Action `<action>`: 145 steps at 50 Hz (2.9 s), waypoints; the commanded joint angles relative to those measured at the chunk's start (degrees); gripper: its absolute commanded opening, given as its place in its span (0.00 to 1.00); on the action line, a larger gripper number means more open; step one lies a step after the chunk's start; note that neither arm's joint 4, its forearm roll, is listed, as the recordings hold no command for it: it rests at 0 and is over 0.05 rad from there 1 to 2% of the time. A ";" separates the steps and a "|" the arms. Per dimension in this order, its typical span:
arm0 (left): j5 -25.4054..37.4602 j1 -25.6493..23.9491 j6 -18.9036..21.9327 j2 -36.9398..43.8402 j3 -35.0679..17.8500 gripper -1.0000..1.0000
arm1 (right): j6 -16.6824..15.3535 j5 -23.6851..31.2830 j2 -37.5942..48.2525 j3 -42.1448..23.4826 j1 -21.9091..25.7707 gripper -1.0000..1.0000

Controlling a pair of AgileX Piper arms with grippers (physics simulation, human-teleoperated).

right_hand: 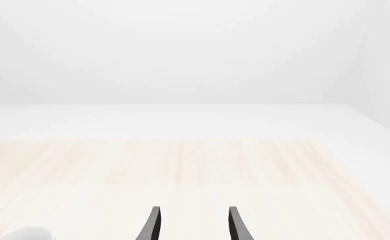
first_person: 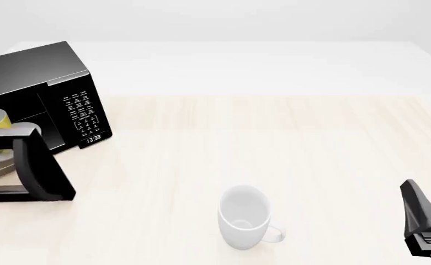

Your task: Put the yellow and white mug in the microwave and close it.

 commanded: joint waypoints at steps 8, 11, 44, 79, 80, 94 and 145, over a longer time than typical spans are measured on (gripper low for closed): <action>-1.59 -3.51 -0.33 2.53 -0.95 1.00 | 0.02 0.00 0.01 0.00 0.00 1.00; -1.59 -4.13 -0.54 2.71 -1.16 1.00 | -0.01 0.00 0.00 0.00 0.00 1.00; -5.40 -7.92 -1.71 10.95 -5.98 1.00 | 0.01 0.00 0.00 0.00 -0.01 1.00; -7.74 -9.61 -2.60 17.18 -10.18 1.00 | -0.02 0.00 0.00 0.00 0.00 1.00; -7.77 -9.60 -2.65 17.31 -10.27 1.00 | 0.00 0.00 0.00 0.00 0.00 1.00; -8.46 -9.93 -3.23 19.62 -11.47 1.00 | 0.00 0.00 0.01 0.00 0.01 1.00; -9.67 -6.60 -4.19 26.39 -18.33 1.00 | -0.01 0.00 0.01 0.00 0.00 1.00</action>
